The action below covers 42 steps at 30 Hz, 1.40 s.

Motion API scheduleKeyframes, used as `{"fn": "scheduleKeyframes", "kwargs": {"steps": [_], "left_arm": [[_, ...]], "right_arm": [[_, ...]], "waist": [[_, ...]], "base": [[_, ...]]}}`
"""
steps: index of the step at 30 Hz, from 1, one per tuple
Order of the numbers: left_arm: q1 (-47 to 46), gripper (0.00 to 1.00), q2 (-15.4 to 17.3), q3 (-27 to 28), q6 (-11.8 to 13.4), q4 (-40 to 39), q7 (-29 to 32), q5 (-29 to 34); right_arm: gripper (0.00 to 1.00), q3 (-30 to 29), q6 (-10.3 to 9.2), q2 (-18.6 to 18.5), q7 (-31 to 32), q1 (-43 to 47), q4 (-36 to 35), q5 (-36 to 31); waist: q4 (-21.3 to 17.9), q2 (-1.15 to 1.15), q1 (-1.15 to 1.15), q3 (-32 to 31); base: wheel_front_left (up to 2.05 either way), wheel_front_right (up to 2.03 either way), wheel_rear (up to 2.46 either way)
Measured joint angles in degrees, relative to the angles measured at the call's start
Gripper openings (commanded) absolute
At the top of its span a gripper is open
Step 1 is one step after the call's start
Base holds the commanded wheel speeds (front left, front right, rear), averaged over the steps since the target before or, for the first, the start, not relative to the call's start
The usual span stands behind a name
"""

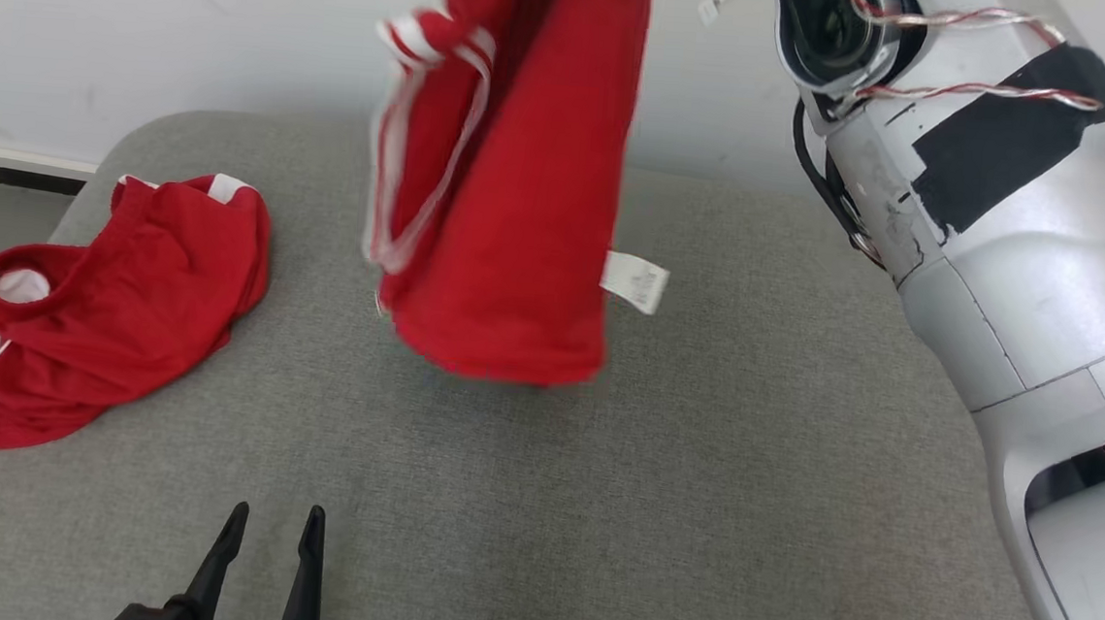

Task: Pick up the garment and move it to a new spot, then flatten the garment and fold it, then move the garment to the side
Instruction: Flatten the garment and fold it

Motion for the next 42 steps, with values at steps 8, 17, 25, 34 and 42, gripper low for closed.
{"fn": "scheduleKeyframes", "kwargs": {"steps": [8,17,25,34,42], "left_arm": [[-0.27,1.00,0.04,0.35,0.00,-0.62,0.01,-0.03],[-2.40,1.00,0.53,0.23,0.00,-1.04,0.00,-0.30],[-2.47,1.00,0.76,0.22,0.00,-0.89,0.00,-0.36],[-2.46,1.00,0.89,0.13,0.00,-0.89,0.00,-0.35],[-1.16,1.00,0.74,0.80,0.00,-1.02,0.00,-0.33]], "right_arm": [[0.00,2.74,0.00,-0.11,-0.46,7.55,12.52,-0.15],[0.00,0.93,0.00,-6.14,-3.52,16.77,18.56,-2.00],[0.42,-2.97,0.00,-13.15,-3.78,26.61,20.59,-6.70],[1.00,-3.71,0.00,-20.80,-3.85,31.36,22.21,-21.45],[1.00,-8.39,0.00,-16.71,-3.93,28.10,21.06,-35.88]], "waist": [[-2.54,0.00,0.01,1.44],[-6.17,0.01,0.01,3.66],[-7.91,0.00,0.01,4.32],[-7.80,0.00,0.01,3.10],[-7.29,0.00,0.00,1.50]], "base": [[0.00,0.00,0.00],[0.00,0.00,0.00],[0.00,0.00,0.00],[0.00,0.00,0.00],[0.00,0.00,0.00]]}}
